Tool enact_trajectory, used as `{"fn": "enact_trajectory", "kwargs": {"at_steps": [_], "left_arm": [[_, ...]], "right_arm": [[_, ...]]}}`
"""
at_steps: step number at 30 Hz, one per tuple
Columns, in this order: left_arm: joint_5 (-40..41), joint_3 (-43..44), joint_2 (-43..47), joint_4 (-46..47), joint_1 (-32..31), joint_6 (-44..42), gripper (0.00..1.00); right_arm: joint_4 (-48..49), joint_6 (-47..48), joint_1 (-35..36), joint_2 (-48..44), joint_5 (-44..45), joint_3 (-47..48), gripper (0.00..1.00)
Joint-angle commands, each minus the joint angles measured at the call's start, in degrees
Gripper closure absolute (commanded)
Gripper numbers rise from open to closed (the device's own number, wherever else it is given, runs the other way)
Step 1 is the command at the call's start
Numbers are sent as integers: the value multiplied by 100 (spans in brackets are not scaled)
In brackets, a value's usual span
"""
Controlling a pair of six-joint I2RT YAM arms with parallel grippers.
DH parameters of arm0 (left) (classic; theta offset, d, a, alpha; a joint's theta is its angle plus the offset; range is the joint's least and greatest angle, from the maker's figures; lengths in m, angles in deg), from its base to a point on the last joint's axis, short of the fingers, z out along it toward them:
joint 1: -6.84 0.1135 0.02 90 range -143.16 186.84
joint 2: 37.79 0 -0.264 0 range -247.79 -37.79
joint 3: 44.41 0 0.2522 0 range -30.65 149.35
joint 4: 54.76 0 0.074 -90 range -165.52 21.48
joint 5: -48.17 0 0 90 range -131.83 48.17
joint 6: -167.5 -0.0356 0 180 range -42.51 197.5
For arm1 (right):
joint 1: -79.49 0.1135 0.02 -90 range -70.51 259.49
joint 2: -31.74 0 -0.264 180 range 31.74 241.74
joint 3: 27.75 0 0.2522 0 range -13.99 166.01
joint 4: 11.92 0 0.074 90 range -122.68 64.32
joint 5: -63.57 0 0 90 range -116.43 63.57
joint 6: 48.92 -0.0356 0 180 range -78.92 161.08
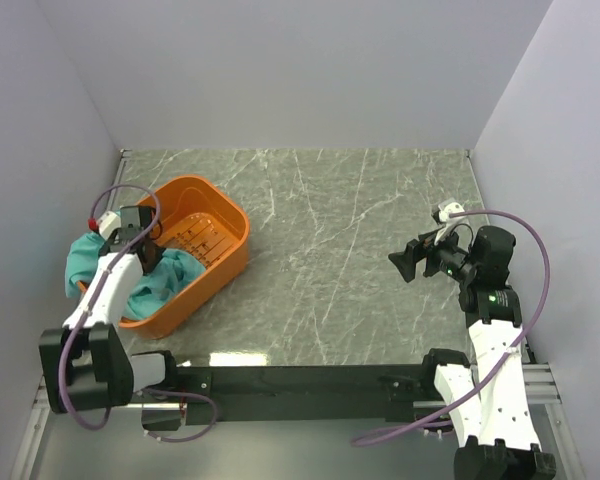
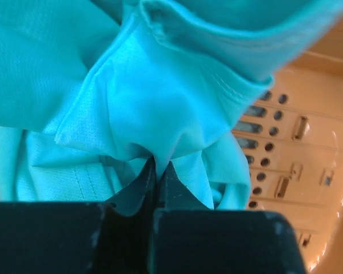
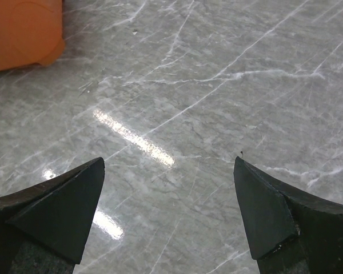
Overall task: Fold and stack the t-shirts
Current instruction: Grab the tshirt from the pile, then move the tshirt to the center of the board
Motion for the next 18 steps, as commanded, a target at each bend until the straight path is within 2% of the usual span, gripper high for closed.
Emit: {"fn": "enact_trajectory", "kwargs": {"at_steps": [1,4,5,8,11,12,14,17,18], "left_arm": [[-246,324,710,186,53,-545,99],[-772,605,1396,528,53,-1037,100],[-1235,719,1816,651,53,-1117,100],[-2124,1342,2268,1055,44,-1337,99],[-3232,2106,2181,1354,18,-1109,100],[-3783,2465,2032,1712,0,-900,99],[-4278,2862,1830,2118,-148,-670,99],[-4544,3916,1242,2585,-789,-309,99],[-4457,4572,1057,2560,-1035,-335,99]], "right_arm": [[27,15,-32,-118,-79,214,0],[36,7,-32,-127,-79,223,0],[53,7,-32,-127,-78,223,0],[62,-2,-32,-110,-78,232,0],[71,-11,-32,-101,-78,223,0],[80,-11,-32,-92,-78,214,0],[89,-20,-32,-84,-79,214,0],[89,-11,-32,-66,-43,197,0],[97,-11,-32,-66,-26,205,0]]}}
